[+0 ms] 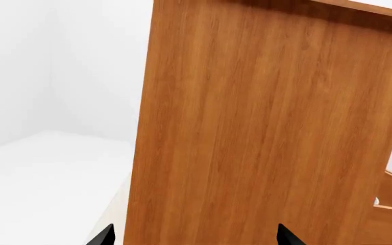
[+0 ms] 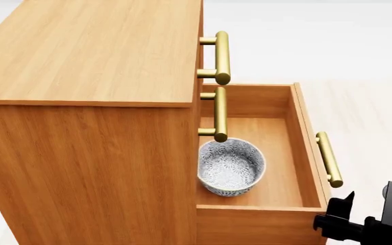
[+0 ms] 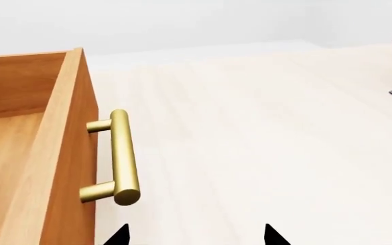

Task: Put the bowl in the bottom drawer of the cabinet and close it.

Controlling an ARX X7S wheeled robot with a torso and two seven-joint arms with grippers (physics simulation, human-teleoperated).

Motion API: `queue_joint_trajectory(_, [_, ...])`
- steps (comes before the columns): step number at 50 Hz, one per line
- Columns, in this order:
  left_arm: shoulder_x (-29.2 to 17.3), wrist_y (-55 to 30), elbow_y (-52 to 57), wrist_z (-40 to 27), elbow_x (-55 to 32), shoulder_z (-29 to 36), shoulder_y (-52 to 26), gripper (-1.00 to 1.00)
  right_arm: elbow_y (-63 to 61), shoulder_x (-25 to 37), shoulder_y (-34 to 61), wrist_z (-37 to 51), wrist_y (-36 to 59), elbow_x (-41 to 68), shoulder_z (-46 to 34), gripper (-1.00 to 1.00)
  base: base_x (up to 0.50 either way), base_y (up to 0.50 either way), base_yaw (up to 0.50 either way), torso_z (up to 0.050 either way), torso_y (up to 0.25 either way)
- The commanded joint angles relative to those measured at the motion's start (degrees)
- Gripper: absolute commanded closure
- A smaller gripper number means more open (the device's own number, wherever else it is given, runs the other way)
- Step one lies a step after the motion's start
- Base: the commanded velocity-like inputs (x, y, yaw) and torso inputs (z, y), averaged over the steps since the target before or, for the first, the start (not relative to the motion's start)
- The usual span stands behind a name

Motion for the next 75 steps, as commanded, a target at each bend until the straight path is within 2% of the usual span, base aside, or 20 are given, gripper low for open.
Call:
queue_joint_trajectory(1, [-0.05,0.11,-0.08,0.00,-0.15,0.02,-0.06,-1.00,0.58,-1.66,0.94,-1.58,-0.44,-0.37,-1.28,-1.00,0.00,0.00,0.00,0.000,0.000])
queue_joint_trajectory(75, [-0.59,0.77,0.12,-0.28,-1.05,0.02,0.05,-1.00,6.79,-6.31,4.63,-1.29,-3.51,-2.39,-7.32,-1.00,0.01,0.00,0.00,-0.001,0.000])
